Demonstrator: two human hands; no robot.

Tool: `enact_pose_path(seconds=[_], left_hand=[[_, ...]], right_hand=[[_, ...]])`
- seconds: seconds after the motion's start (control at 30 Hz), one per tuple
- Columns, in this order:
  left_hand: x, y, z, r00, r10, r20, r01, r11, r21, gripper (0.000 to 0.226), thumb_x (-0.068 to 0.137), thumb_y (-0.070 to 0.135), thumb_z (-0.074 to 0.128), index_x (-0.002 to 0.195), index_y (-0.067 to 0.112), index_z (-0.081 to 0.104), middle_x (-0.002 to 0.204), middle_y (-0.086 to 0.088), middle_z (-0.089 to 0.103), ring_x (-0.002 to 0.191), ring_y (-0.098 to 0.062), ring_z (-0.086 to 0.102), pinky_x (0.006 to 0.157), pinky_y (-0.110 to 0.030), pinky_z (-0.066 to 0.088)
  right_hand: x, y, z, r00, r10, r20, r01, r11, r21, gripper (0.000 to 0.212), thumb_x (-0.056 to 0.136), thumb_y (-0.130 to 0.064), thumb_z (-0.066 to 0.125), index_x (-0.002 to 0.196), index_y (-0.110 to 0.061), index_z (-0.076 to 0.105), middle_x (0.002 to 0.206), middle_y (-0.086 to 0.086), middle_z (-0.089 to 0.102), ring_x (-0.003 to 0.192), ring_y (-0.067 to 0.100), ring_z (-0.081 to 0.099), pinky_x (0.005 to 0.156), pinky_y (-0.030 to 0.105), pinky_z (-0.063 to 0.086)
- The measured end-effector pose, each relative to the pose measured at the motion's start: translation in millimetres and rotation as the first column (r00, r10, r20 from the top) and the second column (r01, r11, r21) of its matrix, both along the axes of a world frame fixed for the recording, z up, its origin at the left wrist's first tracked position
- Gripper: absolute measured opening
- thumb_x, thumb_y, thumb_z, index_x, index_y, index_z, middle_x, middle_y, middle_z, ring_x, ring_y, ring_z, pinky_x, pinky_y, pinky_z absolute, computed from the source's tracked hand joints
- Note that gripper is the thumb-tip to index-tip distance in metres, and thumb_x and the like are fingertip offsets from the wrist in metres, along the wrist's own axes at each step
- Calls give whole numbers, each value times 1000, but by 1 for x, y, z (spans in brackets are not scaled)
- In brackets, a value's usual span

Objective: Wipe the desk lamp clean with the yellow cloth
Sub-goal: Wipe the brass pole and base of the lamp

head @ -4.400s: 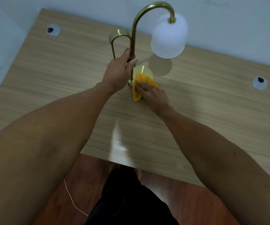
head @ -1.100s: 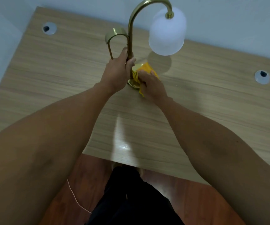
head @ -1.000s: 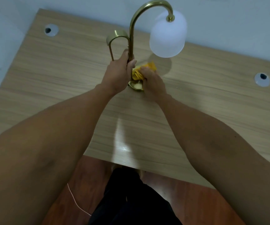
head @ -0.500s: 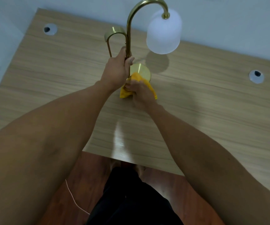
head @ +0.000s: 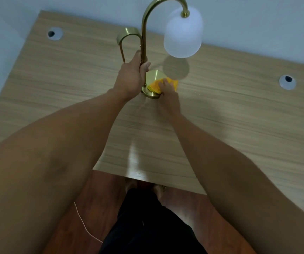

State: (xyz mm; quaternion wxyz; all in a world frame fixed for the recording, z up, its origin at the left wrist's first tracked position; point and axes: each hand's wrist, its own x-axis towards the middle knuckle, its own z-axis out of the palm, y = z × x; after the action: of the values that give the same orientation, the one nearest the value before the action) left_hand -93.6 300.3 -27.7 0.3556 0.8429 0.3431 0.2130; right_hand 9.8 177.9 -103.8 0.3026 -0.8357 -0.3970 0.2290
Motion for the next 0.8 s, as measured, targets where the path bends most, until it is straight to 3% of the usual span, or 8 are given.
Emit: enact_pose_path(seconds=[0.13,0.27,0.4,0.47,0.6,0.7,0.77,0.8], left_hand=[[-1,1,-2,1000,-5,-13,5,1000,14,33,109,35,44,127,11,57,98,0,74,90,-17,71,81,-31,55],[-2,1,0,1000,-22,-22,22,1000,11,31,109,35,44,124,10,57,98,1,73,91,-17,71,81,-30,53],[-3,3,2,999,-46,-26,46,999,4,31,109,34,44,123,10,57,99,2,72,91,-16,70,85,-35,56],[-3,3,4,998,-56,-34,56,998,2,30,109,33,44,125,10,56,98,5,70,93,-16,70,87,-36,57],[-1,3,6,995,-76,-70,76,997,-10,30,109,33,41,126,12,54,100,5,70,99,-26,72,91,-44,57],[-1,4,6,992,-85,-89,83,996,-16,31,109,34,41,128,13,53,100,8,69,100,-26,71,92,-46,57],[-1,5,5,992,-86,-96,84,996,-21,31,109,34,41,130,13,52,101,8,69,101,-26,71,92,-46,57],[-1,5,5,991,-87,-98,86,996,-19,31,110,34,41,130,13,52,101,8,69,101,-26,71,92,-46,57]], right_hand=[[-49,-2,-11,983,75,167,-79,997,12,52,88,2,36,136,12,54,148,32,47,141,59,33,119,56,23],[-62,-6,-4,922,233,309,-229,972,-52,56,85,-9,33,127,12,63,136,28,60,131,55,51,107,59,45],[-25,-26,-7,700,434,568,-406,895,-183,48,86,-12,39,117,-3,74,133,13,68,124,36,65,97,42,55],[-11,-35,-3,642,490,590,-436,866,-245,50,88,-11,36,122,-7,73,137,8,66,127,32,63,96,38,56],[3,-42,-1,665,516,540,-450,854,-262,55,95,-11,28,141,-5,58,156,6,48,146,31,42,106,46,49],[10,-42,1,823,321,469,-298,946,-125,41,94,-5,42,127,-3,67,147,9,56,136,32,51,104,46,51],[12,-35,9,963,-26,266,13,999,50,38,85,-5,51,116,-10,71,132,7,67,119,32,62,96,43,55],[14,-29,19,968,-230,99,215,966,142,39,80,-4,51,110,-16,73,119,3,72,108,30,66,87,41,58]])
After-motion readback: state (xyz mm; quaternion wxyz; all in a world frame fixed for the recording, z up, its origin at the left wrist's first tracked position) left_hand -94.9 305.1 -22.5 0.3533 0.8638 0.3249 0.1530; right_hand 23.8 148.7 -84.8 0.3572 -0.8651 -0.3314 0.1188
